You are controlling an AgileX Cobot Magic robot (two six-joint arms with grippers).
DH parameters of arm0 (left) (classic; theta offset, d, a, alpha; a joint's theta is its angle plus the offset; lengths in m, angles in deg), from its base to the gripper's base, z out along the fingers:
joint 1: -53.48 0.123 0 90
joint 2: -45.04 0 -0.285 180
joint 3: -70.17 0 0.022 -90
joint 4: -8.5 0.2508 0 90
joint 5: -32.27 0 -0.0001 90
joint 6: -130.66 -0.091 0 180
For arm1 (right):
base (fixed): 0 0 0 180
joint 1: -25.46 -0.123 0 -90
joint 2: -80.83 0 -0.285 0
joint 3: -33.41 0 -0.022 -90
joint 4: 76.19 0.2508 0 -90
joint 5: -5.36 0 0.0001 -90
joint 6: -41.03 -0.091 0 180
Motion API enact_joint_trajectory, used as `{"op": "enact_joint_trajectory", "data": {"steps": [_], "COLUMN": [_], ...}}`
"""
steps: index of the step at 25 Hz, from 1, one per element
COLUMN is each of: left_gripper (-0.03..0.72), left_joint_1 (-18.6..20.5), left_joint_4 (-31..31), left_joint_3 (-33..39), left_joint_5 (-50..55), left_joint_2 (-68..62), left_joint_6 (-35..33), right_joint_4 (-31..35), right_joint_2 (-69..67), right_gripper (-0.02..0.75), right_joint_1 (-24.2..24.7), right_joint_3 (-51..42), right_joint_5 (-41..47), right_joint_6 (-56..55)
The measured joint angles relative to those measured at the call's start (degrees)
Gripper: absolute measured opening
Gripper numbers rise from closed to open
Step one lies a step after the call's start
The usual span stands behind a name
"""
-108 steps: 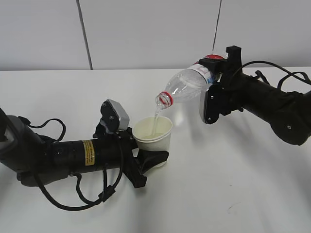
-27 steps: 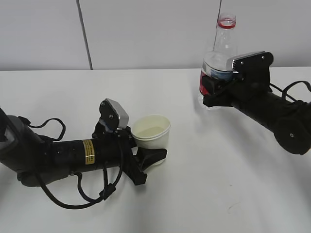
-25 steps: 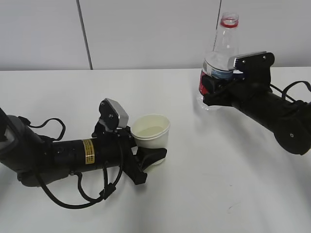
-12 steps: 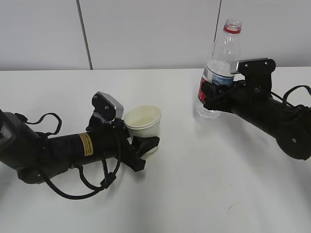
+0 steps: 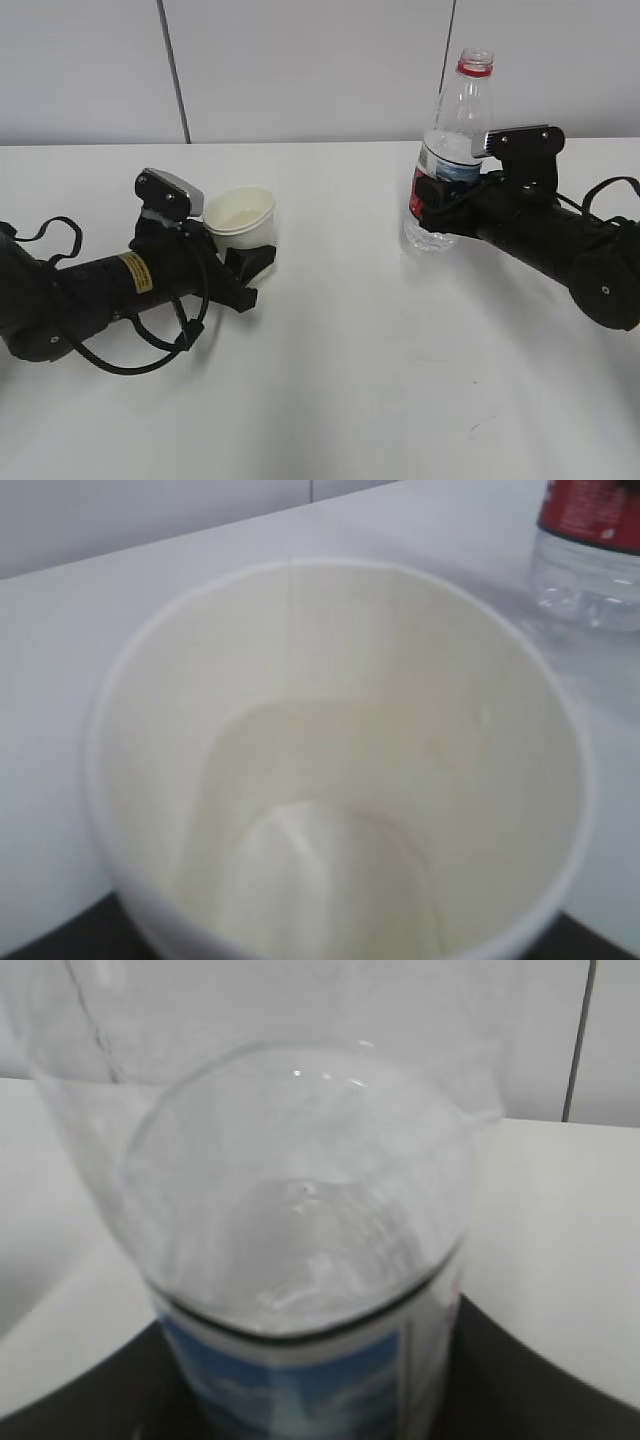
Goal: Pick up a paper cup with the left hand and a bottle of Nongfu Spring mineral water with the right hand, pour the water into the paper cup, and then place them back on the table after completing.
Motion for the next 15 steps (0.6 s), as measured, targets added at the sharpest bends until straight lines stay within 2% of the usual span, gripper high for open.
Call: {"op": "enact_joint_trajectory", "data": {"steps": [10,15], "left_gripper": [0.377,0.377], "left_joint_1": [4.9,5.5], "left_joint_4": [-3.6,-7.5], "left_joint_3": [0.0,0.0], "left_joint_5": [0.0,-0.1], "left_joint_2": [0.0,0.0], "left_joint_6": [-2.8,-4.1], "right_joint_4": [0.0,0.0], "right_joint_2": [0.0,0.0], "right_gripper": [0.368,0.368], "right_joint_1": [0.0,0.0], "right_joint_3": [0.0,0.0], "right_joint_5": [0.1,0.4], "right_joint_6": [0.0,0.0]}}
